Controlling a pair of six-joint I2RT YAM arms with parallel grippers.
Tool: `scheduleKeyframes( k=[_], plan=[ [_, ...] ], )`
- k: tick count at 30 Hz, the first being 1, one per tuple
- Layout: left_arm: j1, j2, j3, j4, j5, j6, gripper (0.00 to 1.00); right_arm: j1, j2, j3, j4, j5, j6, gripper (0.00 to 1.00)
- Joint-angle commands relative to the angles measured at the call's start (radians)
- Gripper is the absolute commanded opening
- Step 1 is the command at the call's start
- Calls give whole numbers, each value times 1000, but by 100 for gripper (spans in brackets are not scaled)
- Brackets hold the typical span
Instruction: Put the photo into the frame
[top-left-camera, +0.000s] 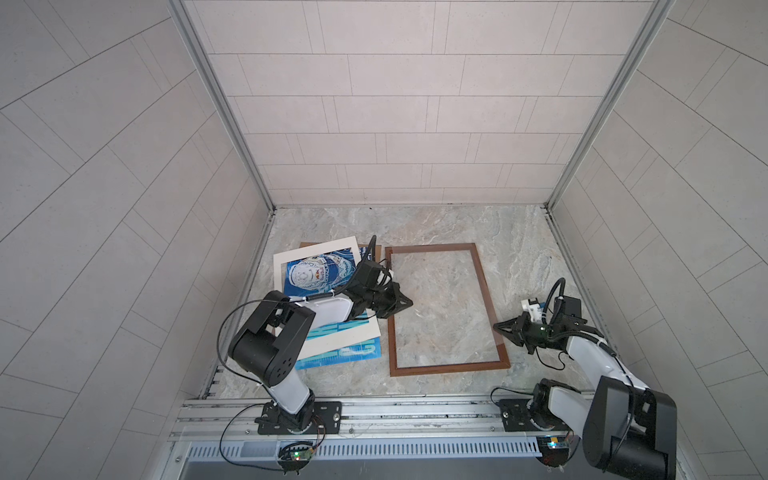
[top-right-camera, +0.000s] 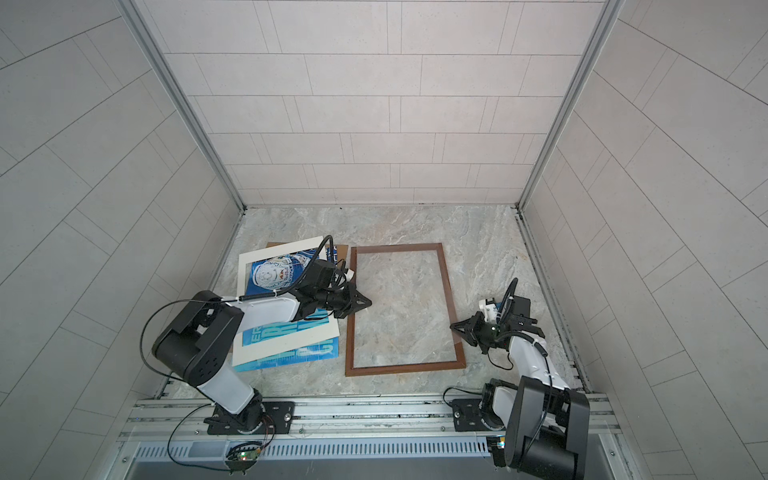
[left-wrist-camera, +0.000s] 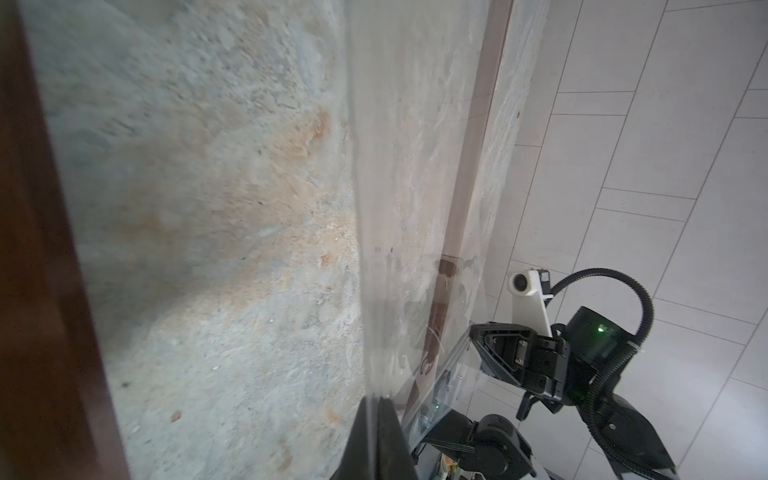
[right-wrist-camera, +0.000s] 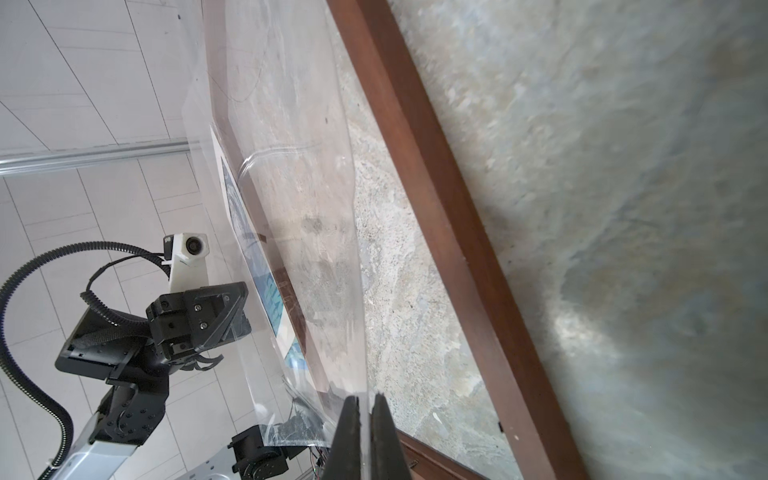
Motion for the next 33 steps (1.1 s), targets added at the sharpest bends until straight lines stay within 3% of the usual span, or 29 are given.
scheduleKeyframes(
  k=[1,10,33],
  plan=[
    [-4,-6,-19,-28,-34,75,0,19,-22,3,-32,20,-21,0],
    [-4,51,-29,77,-19,92,0,42,-71,2,-71,41,-16,0],
    [10,109,-42,110,6,100,0,83,-192,-46,-78,89,19,0]
  ],
)
